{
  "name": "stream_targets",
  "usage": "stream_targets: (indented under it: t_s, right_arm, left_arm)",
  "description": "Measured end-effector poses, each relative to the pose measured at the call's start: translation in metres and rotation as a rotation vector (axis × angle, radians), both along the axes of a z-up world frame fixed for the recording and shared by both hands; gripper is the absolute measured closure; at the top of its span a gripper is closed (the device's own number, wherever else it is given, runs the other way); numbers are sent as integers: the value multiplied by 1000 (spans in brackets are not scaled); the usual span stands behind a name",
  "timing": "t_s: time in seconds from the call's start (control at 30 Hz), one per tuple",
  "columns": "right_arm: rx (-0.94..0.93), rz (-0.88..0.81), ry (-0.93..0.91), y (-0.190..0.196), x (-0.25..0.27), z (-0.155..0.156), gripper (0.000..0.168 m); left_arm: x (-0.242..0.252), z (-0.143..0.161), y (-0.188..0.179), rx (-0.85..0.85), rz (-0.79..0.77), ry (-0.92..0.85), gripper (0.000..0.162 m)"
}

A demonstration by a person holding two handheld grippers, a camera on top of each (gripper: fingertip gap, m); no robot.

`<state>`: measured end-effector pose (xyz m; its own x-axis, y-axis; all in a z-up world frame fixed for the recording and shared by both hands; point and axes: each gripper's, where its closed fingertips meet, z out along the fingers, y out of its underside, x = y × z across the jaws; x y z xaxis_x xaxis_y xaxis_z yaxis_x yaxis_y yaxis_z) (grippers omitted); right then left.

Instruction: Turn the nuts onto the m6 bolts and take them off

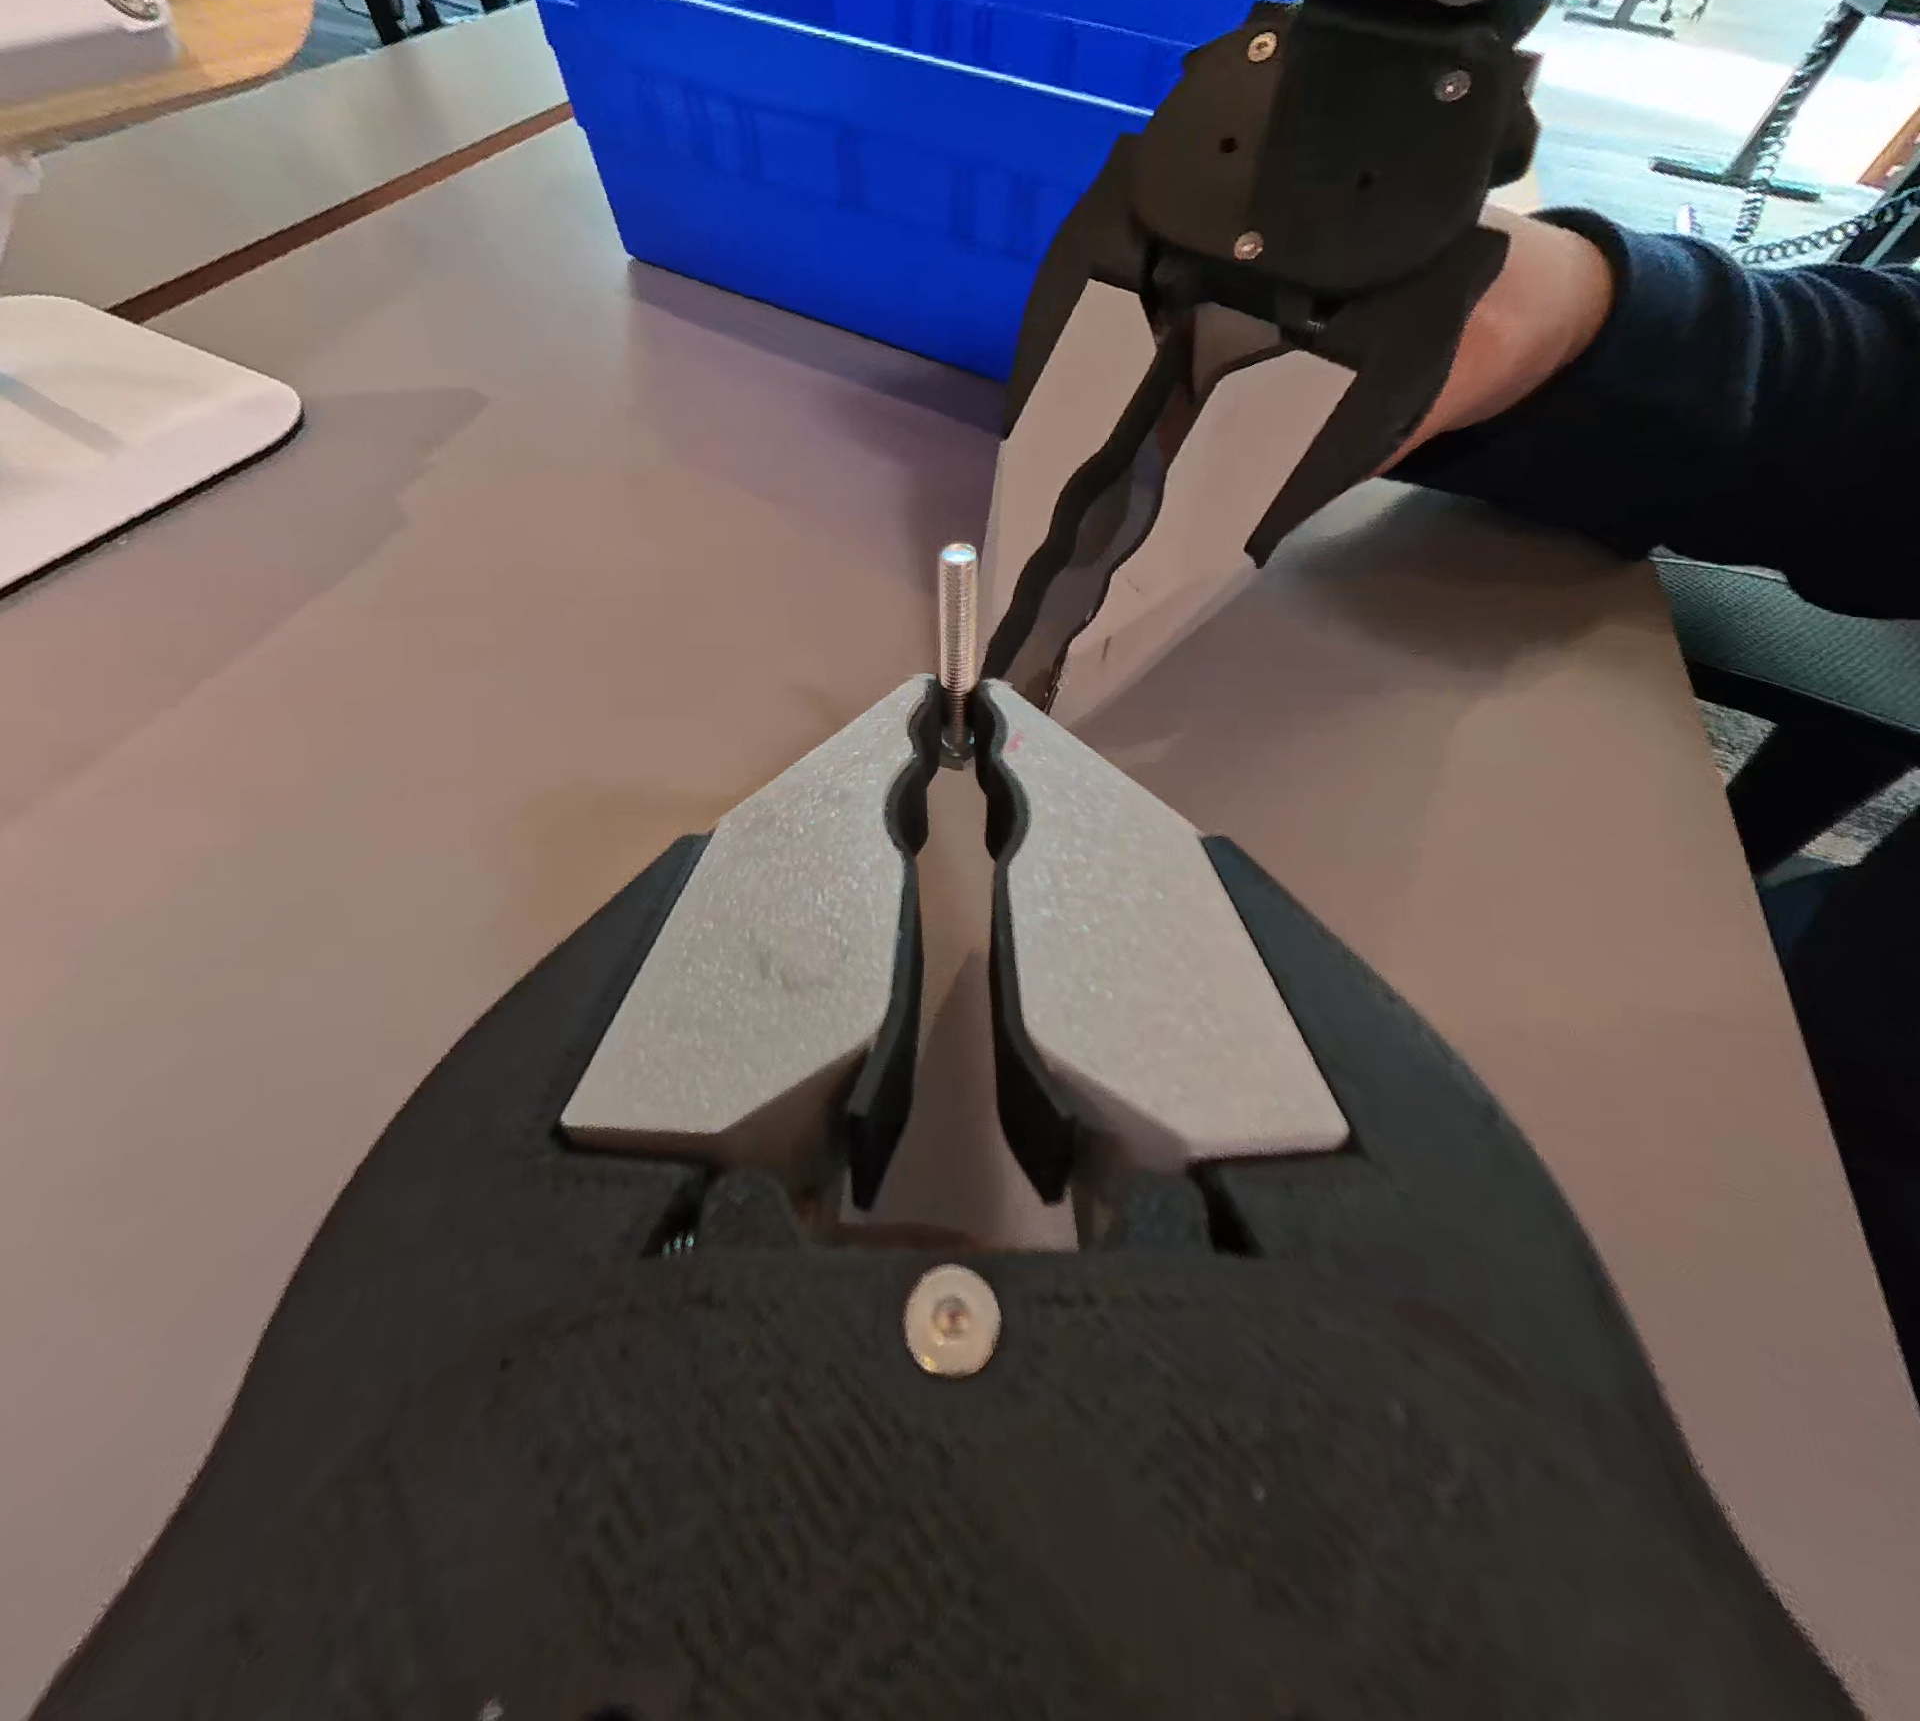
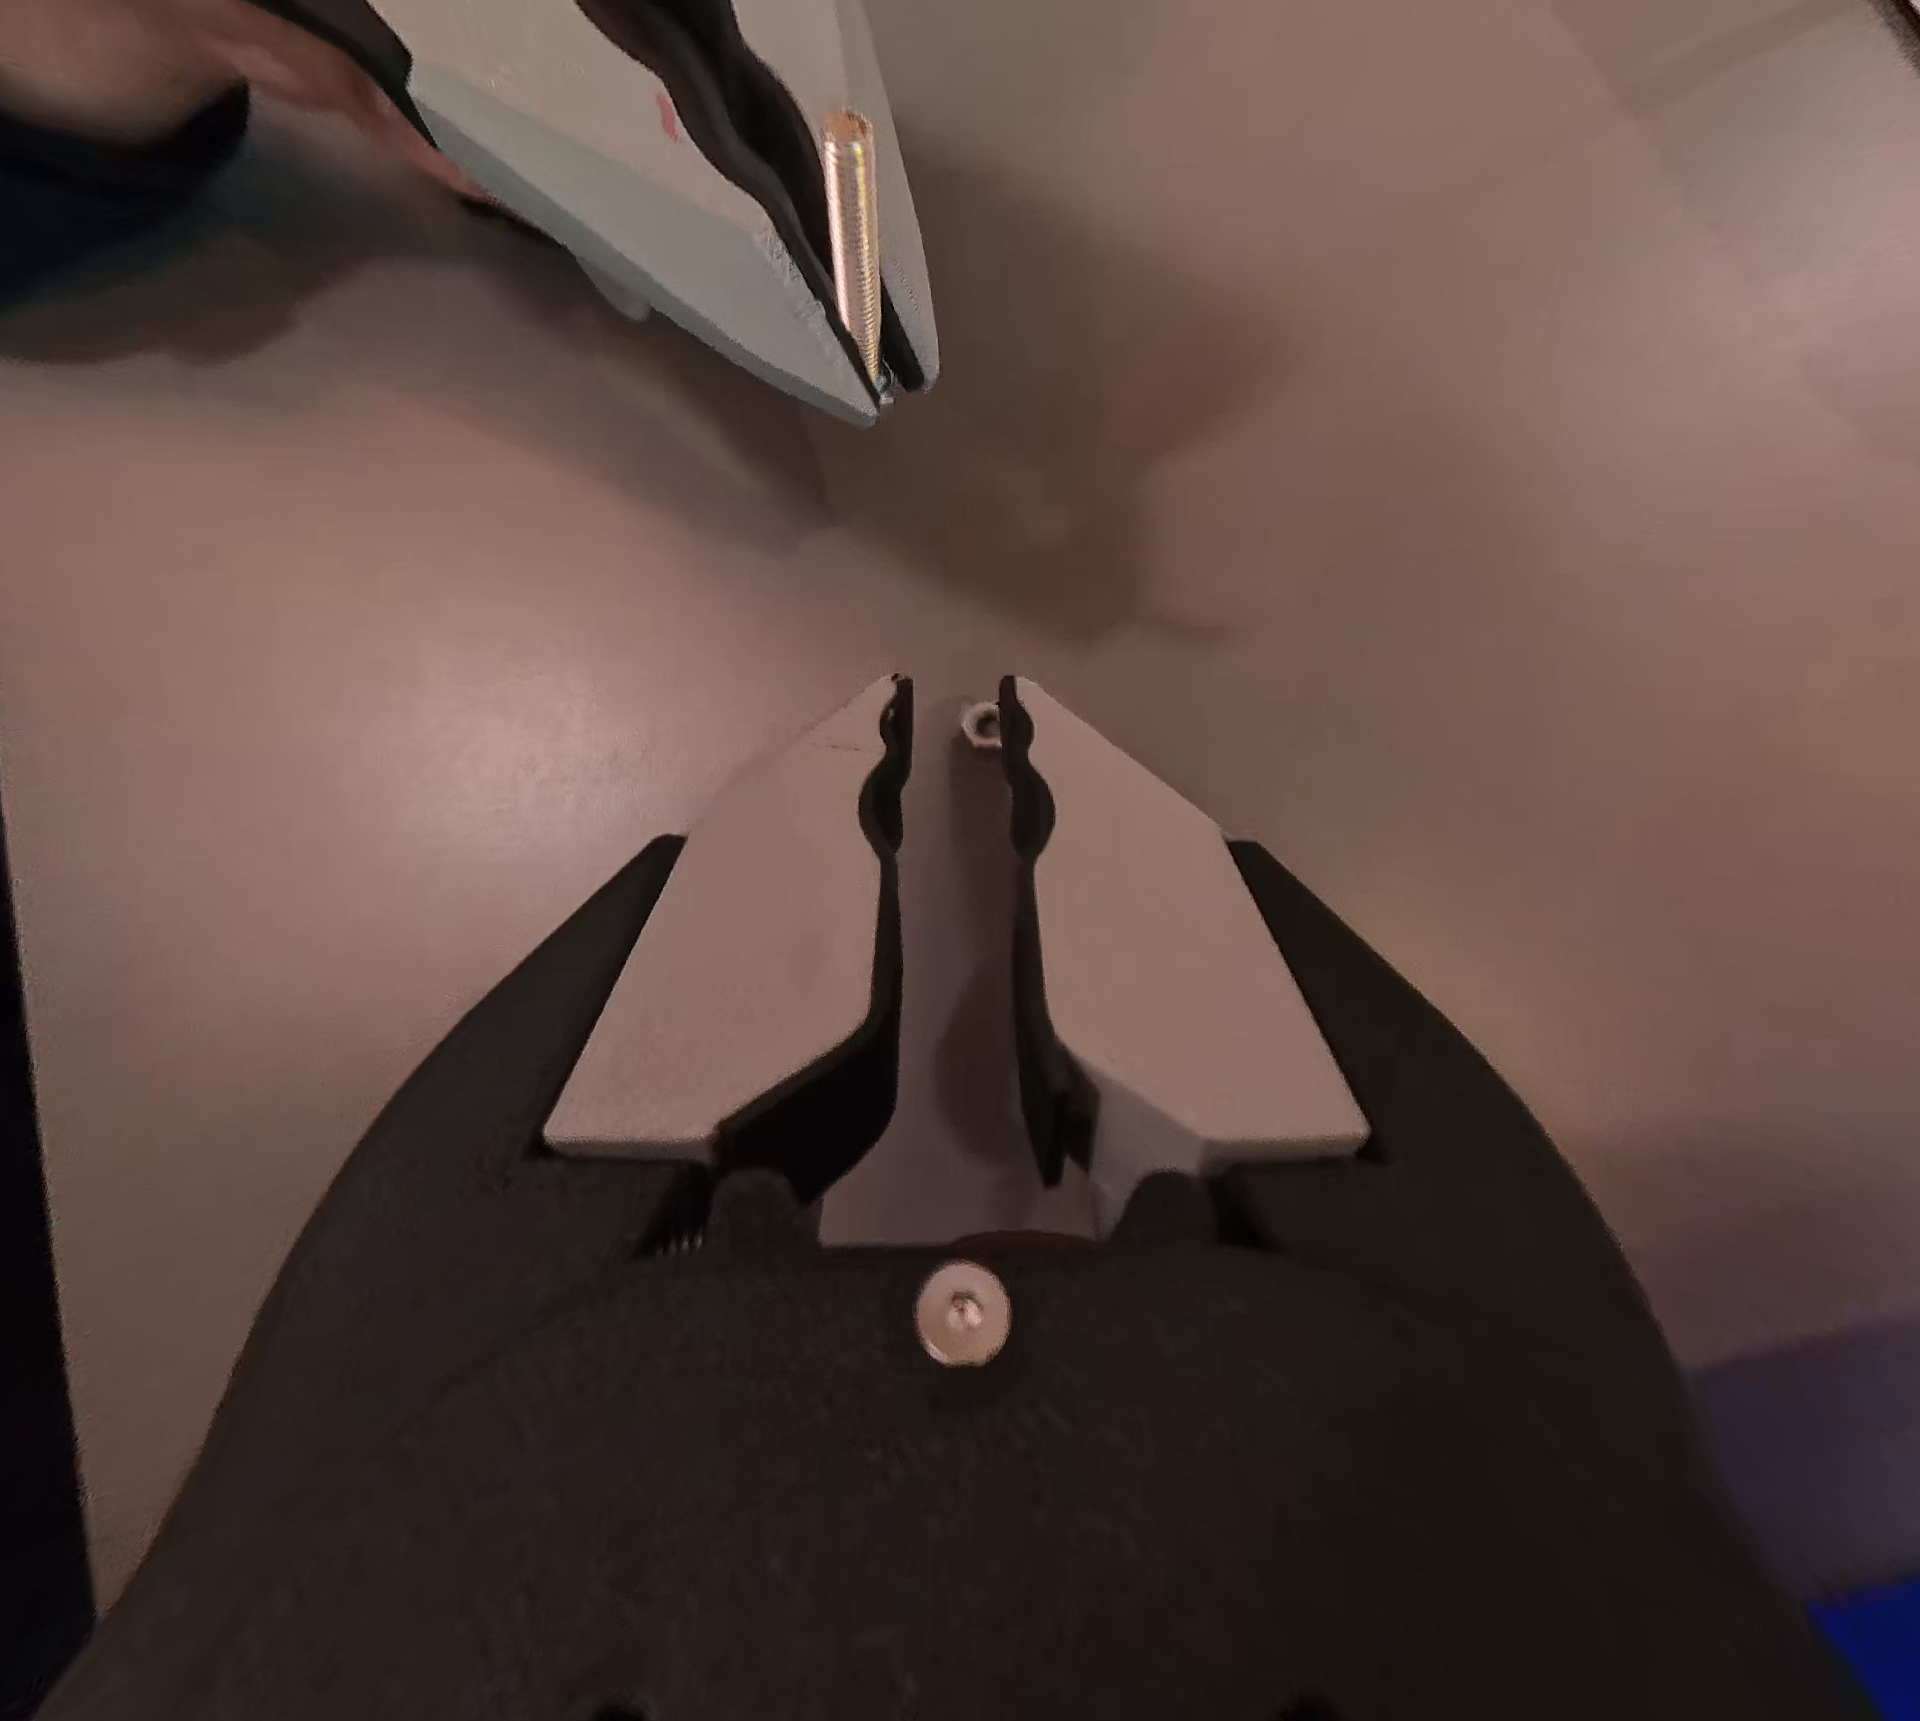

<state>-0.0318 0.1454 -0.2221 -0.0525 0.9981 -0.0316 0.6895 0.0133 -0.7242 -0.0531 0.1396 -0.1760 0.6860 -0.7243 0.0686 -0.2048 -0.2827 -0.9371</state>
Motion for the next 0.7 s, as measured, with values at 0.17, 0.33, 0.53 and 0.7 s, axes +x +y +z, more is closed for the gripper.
stream_targets:
  t_s: [0.17,0.33,0.53,0.7]
  right_arm:
    - [56,15,1,5,8,-4,155]
    - [80,54,-7,7,9,-7,152]
    - [102,146,2,3,6,-12,152]
    - [117,184,17,5,3,-14,151]
  left_arm:
    - [-2,4,0,19,0,-13,158]
    - [1,2,0,17,-3,0,158]
    - [3,0,-4,-1,-30,-3,158]
    - [4,2,-6,1,-47,-6,158]
